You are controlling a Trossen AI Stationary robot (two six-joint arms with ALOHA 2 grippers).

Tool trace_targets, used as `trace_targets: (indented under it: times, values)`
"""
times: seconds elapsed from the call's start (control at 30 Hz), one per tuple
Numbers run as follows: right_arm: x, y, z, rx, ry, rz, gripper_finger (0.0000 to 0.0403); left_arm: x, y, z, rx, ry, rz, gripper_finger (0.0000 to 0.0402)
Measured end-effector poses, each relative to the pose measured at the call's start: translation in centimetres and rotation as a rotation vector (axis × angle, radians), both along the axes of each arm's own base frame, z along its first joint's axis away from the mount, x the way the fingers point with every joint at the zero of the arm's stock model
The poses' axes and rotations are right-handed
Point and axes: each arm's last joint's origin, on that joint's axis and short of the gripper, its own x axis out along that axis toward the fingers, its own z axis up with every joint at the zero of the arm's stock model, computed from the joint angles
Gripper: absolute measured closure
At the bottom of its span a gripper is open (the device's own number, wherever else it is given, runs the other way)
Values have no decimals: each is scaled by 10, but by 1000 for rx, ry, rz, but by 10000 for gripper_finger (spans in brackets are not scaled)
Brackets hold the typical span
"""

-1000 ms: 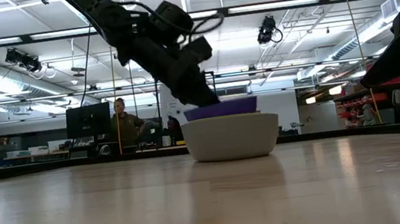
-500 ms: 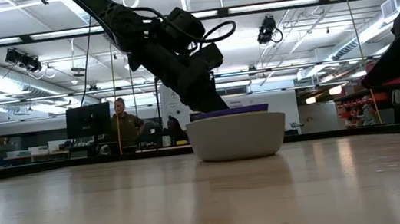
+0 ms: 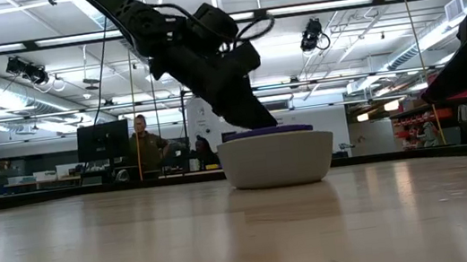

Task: Nest bowls inside each other
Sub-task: Return to Home Position

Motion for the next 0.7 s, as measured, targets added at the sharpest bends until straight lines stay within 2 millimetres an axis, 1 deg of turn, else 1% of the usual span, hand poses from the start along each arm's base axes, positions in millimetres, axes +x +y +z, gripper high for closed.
trace_targets:
  times: [0.07, 0.1, 0.2, 0.3, 0.4, 0.5, 0.53, 0.6, 0.67, 0.7]
  values:
    - [0, 0, 0, 0, 0, 0, 291, 0, -2, 9, -13, -27, -48, 91]
    - [0, 0, 0, 0, 0, 0, 291, 0, -2, 17, -14, -59, -75, 79]
    - [0, 0, 0, -7, 0, 4, 291, -8, -6, 48, -24, -151, -135, 57]
    - [0, 0, 2, -55, -34, -2, 293, -26, -9, 85, -33, -198, -105, 51]
    - [1, -2, 4, -154, -75, -15, 294, -57, -15, 121, 43, -205, -97, 51]
    - [-2, -5, 3, -295, 8, 63, 294, -94, -23, 153, 104, -183, -53, 53]
    - [-2, -4, 4, -274, 27, 82, 294, -108, -28, 162, 110, -170, -44, 53]
    - [-4, 0, 13, -192, 10, 104, 293, -133, -41, 180, 131, -216, -83, 53]
    - [-9, 6, 31, -170, -33, 151, 293, -161, -58, 188, 134, -317, -201, 53]
    - [-16, 10, 42, -180, -66, 184, 293, -175, -66, 190, 129, -382, -249, 53]
